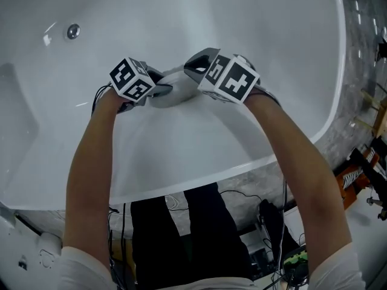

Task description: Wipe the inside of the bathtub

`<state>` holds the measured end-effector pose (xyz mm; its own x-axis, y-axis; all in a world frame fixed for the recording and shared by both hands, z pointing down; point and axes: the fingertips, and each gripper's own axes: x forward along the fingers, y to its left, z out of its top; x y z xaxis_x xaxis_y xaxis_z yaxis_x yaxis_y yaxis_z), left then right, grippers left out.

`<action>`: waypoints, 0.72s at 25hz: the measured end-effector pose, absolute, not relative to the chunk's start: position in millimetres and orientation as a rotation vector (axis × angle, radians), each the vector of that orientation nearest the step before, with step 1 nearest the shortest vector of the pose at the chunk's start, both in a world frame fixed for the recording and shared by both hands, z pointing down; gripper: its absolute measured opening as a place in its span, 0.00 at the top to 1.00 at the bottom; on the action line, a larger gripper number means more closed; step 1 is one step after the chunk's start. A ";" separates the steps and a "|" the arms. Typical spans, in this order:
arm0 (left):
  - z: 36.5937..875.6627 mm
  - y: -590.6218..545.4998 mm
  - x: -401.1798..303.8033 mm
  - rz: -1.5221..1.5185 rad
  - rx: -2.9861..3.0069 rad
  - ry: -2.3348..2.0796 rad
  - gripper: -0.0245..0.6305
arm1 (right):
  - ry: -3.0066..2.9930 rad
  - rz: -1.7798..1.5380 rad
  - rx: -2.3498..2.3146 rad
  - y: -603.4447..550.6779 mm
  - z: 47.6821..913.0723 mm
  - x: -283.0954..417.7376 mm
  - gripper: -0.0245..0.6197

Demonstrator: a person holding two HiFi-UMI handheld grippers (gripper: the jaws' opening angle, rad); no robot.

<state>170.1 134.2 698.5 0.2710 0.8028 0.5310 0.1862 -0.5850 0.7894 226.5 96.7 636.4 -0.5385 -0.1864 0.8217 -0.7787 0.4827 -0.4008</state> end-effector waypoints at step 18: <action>780.1 110.6 151.9 1.380 1.822 0.830 0.81 | -1.983 1.031 0.809 82.7 693.5 231.5 0.93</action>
